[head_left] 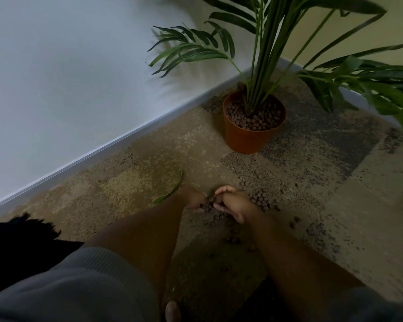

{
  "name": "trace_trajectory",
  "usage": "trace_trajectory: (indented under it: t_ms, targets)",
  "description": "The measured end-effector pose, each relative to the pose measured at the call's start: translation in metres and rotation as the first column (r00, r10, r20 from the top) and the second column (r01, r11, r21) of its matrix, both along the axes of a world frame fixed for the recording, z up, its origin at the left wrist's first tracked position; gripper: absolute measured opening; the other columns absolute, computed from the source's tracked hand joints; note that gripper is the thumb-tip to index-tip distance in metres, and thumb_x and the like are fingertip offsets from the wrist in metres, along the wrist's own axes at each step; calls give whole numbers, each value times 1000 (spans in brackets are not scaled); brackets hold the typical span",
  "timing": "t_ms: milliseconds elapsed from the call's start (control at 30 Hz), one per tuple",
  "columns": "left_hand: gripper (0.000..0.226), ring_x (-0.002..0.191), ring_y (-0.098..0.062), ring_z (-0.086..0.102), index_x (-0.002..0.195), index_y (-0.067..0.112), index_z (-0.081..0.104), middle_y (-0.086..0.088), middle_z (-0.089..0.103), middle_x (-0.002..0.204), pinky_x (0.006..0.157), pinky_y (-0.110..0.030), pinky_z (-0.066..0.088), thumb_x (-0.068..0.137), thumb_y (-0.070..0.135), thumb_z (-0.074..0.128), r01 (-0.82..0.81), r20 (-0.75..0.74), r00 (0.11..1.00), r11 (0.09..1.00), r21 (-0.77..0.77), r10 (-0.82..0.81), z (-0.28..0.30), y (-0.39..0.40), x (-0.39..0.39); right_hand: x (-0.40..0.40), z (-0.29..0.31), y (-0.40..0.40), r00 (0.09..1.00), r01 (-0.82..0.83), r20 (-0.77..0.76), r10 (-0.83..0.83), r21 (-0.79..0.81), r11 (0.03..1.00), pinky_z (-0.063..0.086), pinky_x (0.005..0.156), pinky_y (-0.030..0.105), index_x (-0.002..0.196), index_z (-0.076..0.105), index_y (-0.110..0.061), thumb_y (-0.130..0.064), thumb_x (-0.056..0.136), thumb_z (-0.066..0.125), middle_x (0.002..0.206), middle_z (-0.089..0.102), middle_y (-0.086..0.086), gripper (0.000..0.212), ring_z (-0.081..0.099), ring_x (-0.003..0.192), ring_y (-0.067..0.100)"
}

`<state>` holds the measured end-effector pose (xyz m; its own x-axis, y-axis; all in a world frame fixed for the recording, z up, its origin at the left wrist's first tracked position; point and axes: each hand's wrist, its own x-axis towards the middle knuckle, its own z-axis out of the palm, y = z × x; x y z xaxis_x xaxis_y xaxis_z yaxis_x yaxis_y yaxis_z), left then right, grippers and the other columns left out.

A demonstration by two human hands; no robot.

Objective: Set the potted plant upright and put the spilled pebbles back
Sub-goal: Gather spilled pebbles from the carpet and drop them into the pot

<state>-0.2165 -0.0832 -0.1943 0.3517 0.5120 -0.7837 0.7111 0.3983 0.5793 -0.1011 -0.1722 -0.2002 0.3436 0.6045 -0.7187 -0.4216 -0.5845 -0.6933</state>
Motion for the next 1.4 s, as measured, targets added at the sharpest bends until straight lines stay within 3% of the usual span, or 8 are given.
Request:
trace_trajectory:
  t_ms: [200, 400, 500, 700, 867, 1067, 1233, 1400]
  targets:
    - [26, 72, -10, 53, 87, 11, 57, -5, 53, 85, 49, -17, 53, 90, -9, 40, -239, 69, 963, 945, -222, 260, 13, -5, 4, 5, 2, -6, 976, 109, -194, -97, 53, 993, 57, 69, 26, 81, 53, -4, 13, 82, 42, 87, 55, 9, 20, 53, 81, 17]
    - [28, 73, -12, 51, 91, 8, 57, -8, 51, 86, 55, -18, 51, 93, -2, 31, -376, 154, 875, 844, -384, 460, 24, -5, 8, 9, 13, -7, 943, 212, -271, -193, 39, 977, 54, 51, 14, 85, 57, -6, -6, 96, 47, 79, 56, 6, 15, 61, 75, 16]
    - [23, 74, -13, 53, 88, 8, 60, -8, 55, 87, 62, -20, 48, 94, 5, 38, -400, 190, 836, 808, -433, 515, 27, -5, 13, 14, 18, -2, 916, 294, -295, -273, 31, 955, 56, 59, 20, 91, 57, -4, -8, 98, 47, 82, 57, 9, 13, 62, 79, 18]
    - [17, 73, -10, 57, 88, 9, 61, -4, 59, 85, 49, -16, 53, 97, 17, 50, -446, 259, 763, 773, -451, 592, 35, 9, 46, 35, 44, 15, 842, 457, -351, -410, 59, 888, 55, 84, 32, 90, 54, -1, -10, 100, 41, 94, 58, 15, 18, 59, 105, 25]
    - [26, 80, -11, 62, 95, 9, 62, -4, 62, 89, 67, -18, 54, 101, 24, 42, -492, 381, 594, 695, -525, 708, 76, 32, 96, 66, 93, 31, 748, 610, -457, -482, 188, 770, 56, 87, 34, 97, 53, -2, -11, 99, 42, 104, 54, 16, 15, 58, 115, 29]
    - [44, 130, -26, 47, 141, -1, 40, -19, 47, 139, 109, -34, 41, 103, 21, 36, -346, 575, 499, 757, -554, 649, 134, 40, 135, 101, 147, 50, 703, 704, -478, -526, 367, 608, 44, 107, 42, 129, 47, 7, -8, 99, 33, 132, 50, 24, 37, 49, 126, 33]
    - [51, 144, -35, 27, 148, -7, 21, -27, 28, 152, 118, -42, 25, 104, 16, 32, -297, 601, 464, 754, -586, 651, 148, 42, 148, 119, 162, 59, 693, 709, -521, -498, 366, 603, 24, 120, 46, 147, 26, 6, -10, 102, 24, 153, 31, 22, 49, 30, 143, 34]
    - [46, 142, -33, 31, 146, -8, 26, -25, 34, 150, 118, -42, 27, 103, 9, 30, -285, 635, 462, 781, -556, 620, 138, 38, 142, 124, 154, 52, 690, 712, -519, -504, 361, 603, 30, 117, 45, 149, 23, 4, -6, 101, 27, 153, 31, 24, 49, 33, 142, 35]
